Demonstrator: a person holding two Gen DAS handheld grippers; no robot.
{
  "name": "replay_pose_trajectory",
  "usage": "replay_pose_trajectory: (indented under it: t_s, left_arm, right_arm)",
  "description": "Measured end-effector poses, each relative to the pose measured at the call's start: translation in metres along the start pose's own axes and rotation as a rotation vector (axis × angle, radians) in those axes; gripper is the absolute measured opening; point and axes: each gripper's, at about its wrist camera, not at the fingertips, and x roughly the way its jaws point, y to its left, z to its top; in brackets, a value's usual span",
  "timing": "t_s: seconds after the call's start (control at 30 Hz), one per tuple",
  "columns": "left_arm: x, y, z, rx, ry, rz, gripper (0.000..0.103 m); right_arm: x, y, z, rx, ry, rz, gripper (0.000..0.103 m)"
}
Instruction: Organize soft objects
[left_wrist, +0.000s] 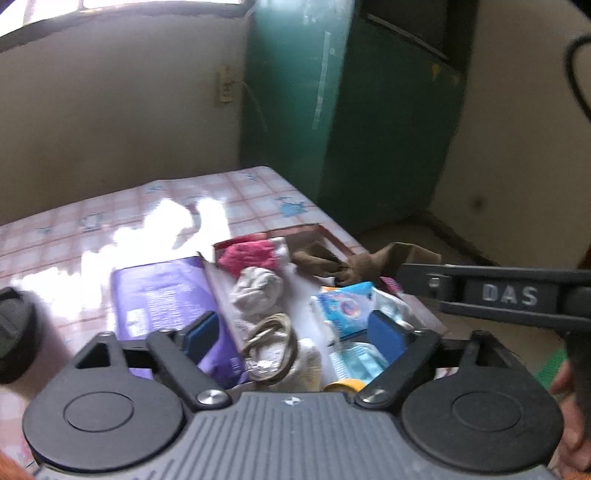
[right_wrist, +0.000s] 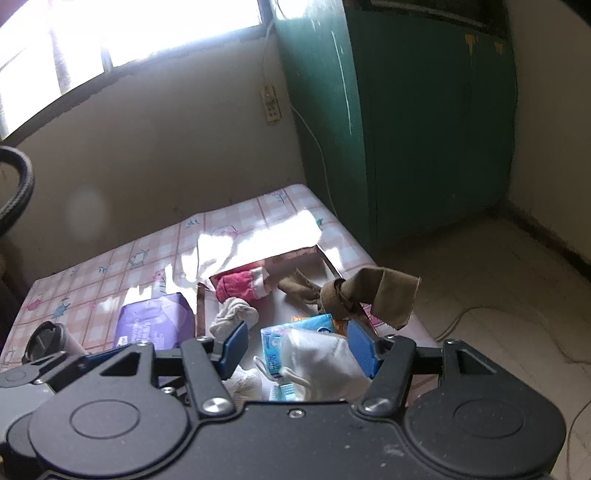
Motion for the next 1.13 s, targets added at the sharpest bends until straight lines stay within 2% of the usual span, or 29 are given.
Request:
replay_pose_trajectory:
  t_s: [0.1,0.17,0.3,0.43,0.63,0.9,1.07,1.13]
  left_arm:
    - [-0.013,0.005,-0.001,-0.033,0.008,0.065,0.096]
    - [-0.022,0.005,-0.004,-0.05,0.022,0.111,0.103]
    - [-0.039,-0.001,-0.016,-0.058,0.02,0.168,0.103]
    - [-0.043,-0.005,-0.024,-0.065,0.059,0.199,0.103]
    - [-0.046,-0.012,-0.035,-0.058,0.103,0.225,0.103]
    - [-0.046,-0.013,-0.038,-0.058,0.12,0.245,0.103]
    - [-0.046,-0.01,-0.039,-0.078,0.122,0.247,0.103]
    - [-0.044,-0.008,-0.039,-0.085,0.139,0.224,0.103]
  right_arm:
    - [-0.015,0.006,-0.003,-0.051,-0.018,-0.019,0.076]
    - [-0.021,0.005,-0.007,-0.065,-0.006,-0.007,0.077]
    - [-0.03,0.003,-0.015,-0.089,0.017,-0.001,0.077]
    - [-0.035,0.0,-0.023,-0.097,0.034,-0.008,0.077]
    - [-0.04,-0.002,-0.029,-0.096,0.049,-0.013,0.077]
    - [-0.04,-0.005,-0.033,-0.094,0.063,-0.015,0.077]
    - [-0.04,-0.004,-0.036,-0.096,0.067,-0.018,0.077]
    - [-0.038,-0.005,-0.035,-0.093,0.071,-0.02,0.077]
